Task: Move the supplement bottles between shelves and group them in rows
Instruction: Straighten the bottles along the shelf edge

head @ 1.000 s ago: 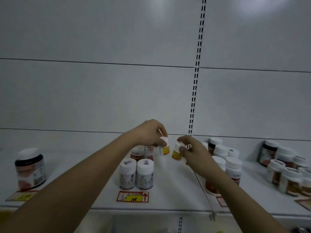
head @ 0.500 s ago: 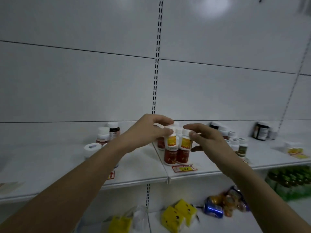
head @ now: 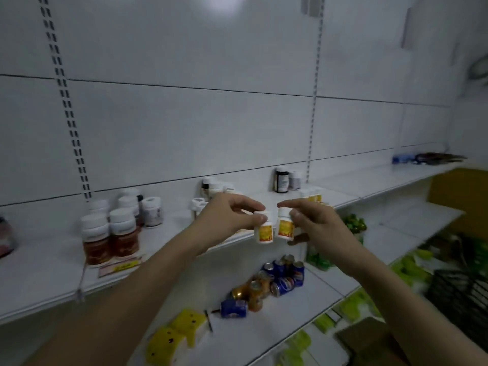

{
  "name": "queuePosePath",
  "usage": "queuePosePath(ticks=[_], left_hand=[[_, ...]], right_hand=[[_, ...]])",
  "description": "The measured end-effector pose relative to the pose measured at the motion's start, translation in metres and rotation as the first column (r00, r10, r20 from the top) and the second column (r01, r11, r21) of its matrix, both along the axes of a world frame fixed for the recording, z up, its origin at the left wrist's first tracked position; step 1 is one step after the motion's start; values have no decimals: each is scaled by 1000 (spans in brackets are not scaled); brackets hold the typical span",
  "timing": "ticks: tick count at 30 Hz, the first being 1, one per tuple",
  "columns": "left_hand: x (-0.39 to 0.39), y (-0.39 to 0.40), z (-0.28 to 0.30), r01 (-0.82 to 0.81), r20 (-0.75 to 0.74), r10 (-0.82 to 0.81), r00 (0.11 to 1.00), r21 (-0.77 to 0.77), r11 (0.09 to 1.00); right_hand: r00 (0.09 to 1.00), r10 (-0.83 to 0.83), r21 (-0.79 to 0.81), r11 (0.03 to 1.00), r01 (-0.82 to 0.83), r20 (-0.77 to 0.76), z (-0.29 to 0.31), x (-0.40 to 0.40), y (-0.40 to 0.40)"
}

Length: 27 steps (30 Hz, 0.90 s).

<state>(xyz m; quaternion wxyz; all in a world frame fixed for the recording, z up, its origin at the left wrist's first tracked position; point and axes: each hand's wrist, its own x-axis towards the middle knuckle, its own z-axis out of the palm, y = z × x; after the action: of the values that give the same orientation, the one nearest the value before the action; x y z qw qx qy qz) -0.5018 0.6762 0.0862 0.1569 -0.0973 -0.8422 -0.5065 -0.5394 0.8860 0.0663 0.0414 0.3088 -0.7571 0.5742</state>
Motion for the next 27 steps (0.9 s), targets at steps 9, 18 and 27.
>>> queuePosePath(ticks=[9,18,27], left_hand=[[-96,135,1,59,-33,-59,998,1,998],[-162,146,-32,21,24,-22,999,23,1000],[-266,102,-21,-109,-38,113,993,96,989]], right_hand=[[994,-103,29,994,102,35,12,-73,142],[995,-65,56,997,61,72,-24,-147,151],[999,3,151,989,3,-37,-3,-265,121]])
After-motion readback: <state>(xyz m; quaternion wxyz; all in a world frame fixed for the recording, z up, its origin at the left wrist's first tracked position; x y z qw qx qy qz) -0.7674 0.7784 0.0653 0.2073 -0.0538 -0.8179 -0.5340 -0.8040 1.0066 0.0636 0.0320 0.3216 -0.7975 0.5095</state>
